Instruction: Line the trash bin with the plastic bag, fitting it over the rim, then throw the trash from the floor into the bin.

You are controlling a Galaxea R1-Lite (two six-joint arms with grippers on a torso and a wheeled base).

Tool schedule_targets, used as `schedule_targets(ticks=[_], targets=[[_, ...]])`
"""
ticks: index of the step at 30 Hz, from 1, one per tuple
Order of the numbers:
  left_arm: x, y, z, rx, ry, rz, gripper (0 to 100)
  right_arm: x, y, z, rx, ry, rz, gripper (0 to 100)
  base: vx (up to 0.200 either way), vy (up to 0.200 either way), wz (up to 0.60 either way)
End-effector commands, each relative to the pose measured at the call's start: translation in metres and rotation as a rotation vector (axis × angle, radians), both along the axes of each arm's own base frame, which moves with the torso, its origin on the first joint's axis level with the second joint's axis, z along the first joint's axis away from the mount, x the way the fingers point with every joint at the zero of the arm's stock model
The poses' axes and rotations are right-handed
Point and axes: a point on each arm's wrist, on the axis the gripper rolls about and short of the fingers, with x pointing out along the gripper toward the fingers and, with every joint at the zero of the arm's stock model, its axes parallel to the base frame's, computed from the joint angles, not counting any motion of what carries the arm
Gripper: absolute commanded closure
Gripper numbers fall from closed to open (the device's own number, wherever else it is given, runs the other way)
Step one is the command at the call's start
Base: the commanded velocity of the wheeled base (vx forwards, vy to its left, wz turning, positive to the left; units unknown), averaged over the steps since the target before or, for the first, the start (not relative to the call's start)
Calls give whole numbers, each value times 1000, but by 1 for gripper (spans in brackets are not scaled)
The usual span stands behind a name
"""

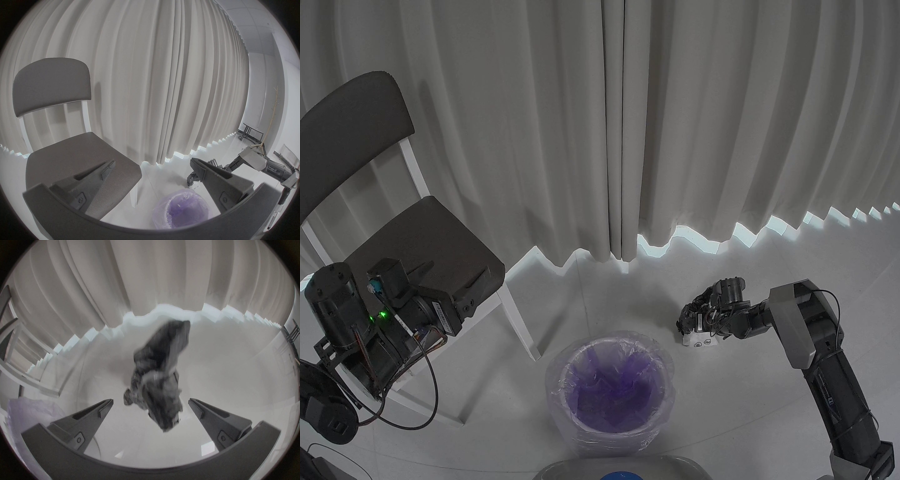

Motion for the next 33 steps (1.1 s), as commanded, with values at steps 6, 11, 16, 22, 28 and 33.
schedule_targets(ticks=[6,11,16,22,28,33], targets=[[0,0,1,-6,-13,1,0,-1,2,-12,5,-21,-24,0,0,0,0],[-1,1,0,-5,-10,1,0,1,2,-12,12,-55,-25,0,0,0,0],[-2,1,1,-4,-16,1,0,4,3,-11,24,-122,-24,0,0,0,0],[-4,2,1,-3,-15,1,0,8,4,-6,39,-189,-16,0,0,0,0],[-4,2,1,1,-16,1,0,9,3,-5,39,-206,-16,0,0,0,0],[-4,2,0,2,-15,1,0,8,3,-9,34,-196,-13,100,0,0,0]])
